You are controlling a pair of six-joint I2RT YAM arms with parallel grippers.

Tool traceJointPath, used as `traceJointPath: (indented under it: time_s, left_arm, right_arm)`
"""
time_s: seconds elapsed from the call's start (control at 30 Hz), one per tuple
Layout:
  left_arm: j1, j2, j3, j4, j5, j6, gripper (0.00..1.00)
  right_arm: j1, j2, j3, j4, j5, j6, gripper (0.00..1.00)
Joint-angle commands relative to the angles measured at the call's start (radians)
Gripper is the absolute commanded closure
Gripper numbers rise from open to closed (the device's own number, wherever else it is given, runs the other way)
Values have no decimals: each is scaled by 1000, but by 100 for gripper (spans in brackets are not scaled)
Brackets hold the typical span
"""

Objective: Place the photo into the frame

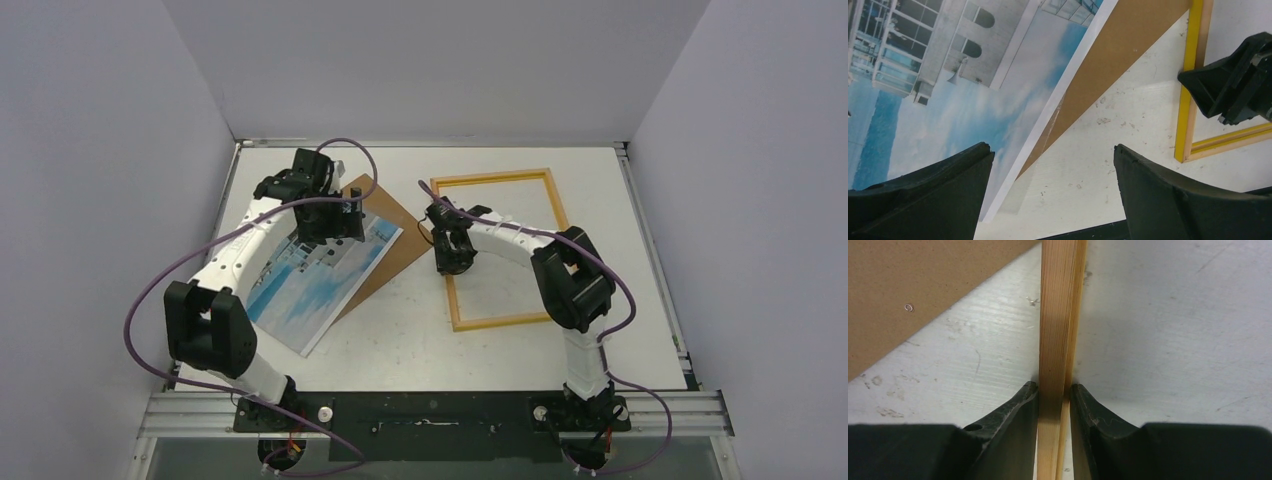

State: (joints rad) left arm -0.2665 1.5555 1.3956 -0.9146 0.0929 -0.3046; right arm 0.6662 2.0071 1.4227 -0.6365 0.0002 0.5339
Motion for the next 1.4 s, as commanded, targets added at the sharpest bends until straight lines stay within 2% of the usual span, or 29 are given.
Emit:
traceJointPath:
  time_s: [0.0, 0.13, 0.27, 0.4, 0.53, 0.6, 0.73, 0.83, 1.03, 1.37]
  left_arm:
    - [14, 51, 13, 119, 2, -50, 10]
    - [28, 159, 57, 209, 72, -154, 11]
    - [29, 284, 135, 245, 98, -202, 17]
    - [34, 360, 189, 244, 75, -187, 20]
    - [51, 378, 177, 250, 37, -175, 26]
    - [62, 366, 151, 243, 34, -174, 32]
    - [81, 295, 59, 249, -2, -159, 38]
    - [106, 243, -18, 243, -24, -144, 40]
    - [171, 193, -100, 226, -5, -108, 43]
    - [262, 234, -69, 223, 118, -87, 49]
  right_arm:
    - [51, 36, 26, 64, -124, 49, 79]
    - [27, 2, 33, 54, -151, 57, 73]
    - [-34, -82, 27, 52, -161, 41, 55]
    - [-108, -165, 13, 67, -182, 15, 44]
    - [-135, -172, -6, 134, -266, 24, 45]
    - [-134, -156, -20, 195, -323, 85, 49]
    - [-109, -158, -103, 469, -419, 282, 53]
    - [-68, -116, -91, 578, -410, 392, 56]
    - [10, -18, -45, 679, -340, 577, 56]
    - [38, 93, 6, 691, -209, 667, 55]
